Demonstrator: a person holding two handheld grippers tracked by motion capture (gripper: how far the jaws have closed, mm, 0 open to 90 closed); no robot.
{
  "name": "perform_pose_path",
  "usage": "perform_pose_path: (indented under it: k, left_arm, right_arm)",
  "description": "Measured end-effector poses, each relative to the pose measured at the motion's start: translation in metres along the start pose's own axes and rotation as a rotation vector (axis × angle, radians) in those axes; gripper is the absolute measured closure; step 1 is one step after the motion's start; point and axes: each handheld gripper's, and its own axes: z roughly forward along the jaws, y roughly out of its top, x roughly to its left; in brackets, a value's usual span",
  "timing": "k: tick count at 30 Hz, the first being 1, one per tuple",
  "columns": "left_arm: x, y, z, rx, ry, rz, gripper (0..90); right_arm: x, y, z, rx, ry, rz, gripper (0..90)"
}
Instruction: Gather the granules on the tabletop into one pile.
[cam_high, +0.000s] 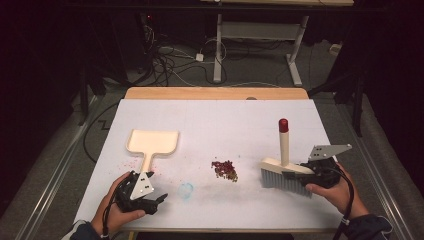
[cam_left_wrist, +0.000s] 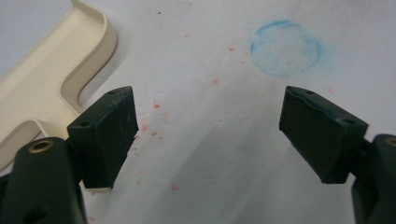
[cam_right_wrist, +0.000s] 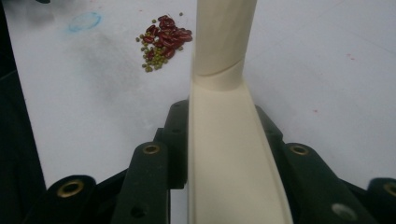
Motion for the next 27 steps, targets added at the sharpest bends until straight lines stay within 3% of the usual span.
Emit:
perform_pose_path:
  k: [4,9,13,14,15,19,21,23,27]
  left_arm:
    - [-0.001,0.0,0.001,0.007,-0.005,0.001,18.5]
    - [-0.001,-0.001,0.002,0.012,-0.007,0.002,18.5]
    - [-0.002,-0.001,0.003,0.016,-0.01,0.002,18.6]
    - [-0.002,-0.001,0.003,0.016,-0.011,0.003,18.6]
    - [-0.002,-0.001,0.003,0.016,-0.012,0.003,18.5]
    - [-0.002,-0.001,0.004,0.02,-0.014,0.004,18.5]
    - [-0.002,-0.001,0.004,0.022,-0.014,0.005,18.6]
    - [-0.002,-0.001,0.005,0.021,-0.016,0.005,18.6]
    - [-0.002,-0.001,0.005,0.022,-0.016,0.007,18.6]
  right_arm:
    - [-0.013,0.005,0.009,-0.004,0.008,-0.013,63.1]
    - [-0.029,0.007,0.017,0.004,-0.033,0.007,55.8]
    - [-0.047,0.01,0.017,-0.035,-0.077,0.057,44.6]
    - [-0.051,0.01,0.017,-0.039,-0.096,0.078,41.0]
    - [-0.056,0.01,0.017,-0.042,-0.127,0.092,45.8]
    - [-0.067,0.008,0.02,-0.038,-0.268,0.125,50.2]
    - [-0.07,0.007,0.024,0.002,-0.334,0.148,55.3]
    - [-0.073,0.006,0.031,0.054,-0.429,0.164,60.6]
    - [-0.08,0.003,0.046,0.143,-0.499,0.2,61.5]
